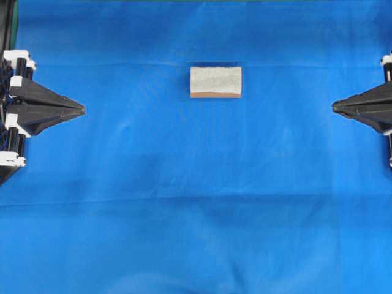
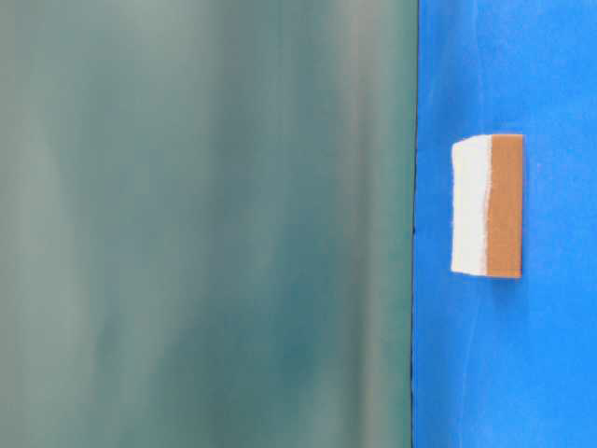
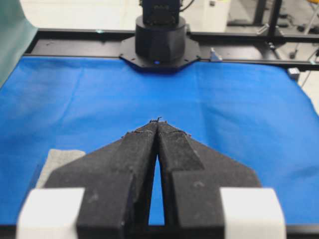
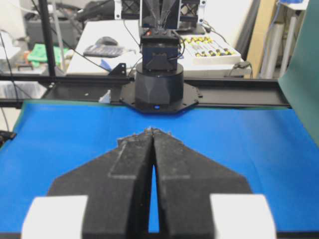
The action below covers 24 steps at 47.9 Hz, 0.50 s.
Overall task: Hand over the sponge with the left arm and wipe it with the right arm.
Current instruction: 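Move the left gripper open toward the sponge in the table center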
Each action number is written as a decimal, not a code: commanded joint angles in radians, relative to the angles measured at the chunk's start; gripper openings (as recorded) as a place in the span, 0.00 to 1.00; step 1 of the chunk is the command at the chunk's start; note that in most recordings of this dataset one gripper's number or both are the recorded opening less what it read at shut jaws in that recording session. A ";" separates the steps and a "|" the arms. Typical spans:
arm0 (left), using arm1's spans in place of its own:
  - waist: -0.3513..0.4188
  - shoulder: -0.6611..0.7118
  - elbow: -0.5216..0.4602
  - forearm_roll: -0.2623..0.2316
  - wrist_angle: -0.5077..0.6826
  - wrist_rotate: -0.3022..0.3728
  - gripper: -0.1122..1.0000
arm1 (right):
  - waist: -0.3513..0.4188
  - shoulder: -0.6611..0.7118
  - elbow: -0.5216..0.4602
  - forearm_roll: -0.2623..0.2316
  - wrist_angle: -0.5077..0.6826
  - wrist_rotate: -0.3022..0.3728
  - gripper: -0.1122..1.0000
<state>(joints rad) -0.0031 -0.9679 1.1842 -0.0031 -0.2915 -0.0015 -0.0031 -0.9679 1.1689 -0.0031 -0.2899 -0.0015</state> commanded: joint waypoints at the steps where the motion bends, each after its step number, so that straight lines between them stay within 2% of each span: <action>1: 0.018 0.005 -0.014 -0.020 -0.003 0.009 0.10 | -0.002 0.017 -0.018 0.005 -0.003 0.003 0.10; 14: 0.058 0.037 -0.018 -0.021 -0.005 0.011 0.10 | -0.003 0.041 -0.037 0.002 0.034 0.002 0.10; 24: 0.143 0.172 -0.038 -0.021 -0.051 0.017 0.10 | -0.018 0.051 -0.037 0.003 0.034 0.003 0.10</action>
<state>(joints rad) 0.1089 -0.8468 1.1796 -0.0230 -0.3160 0.0153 -0.0153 -0.9281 1.1582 -0.0031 -0.2516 -0.0015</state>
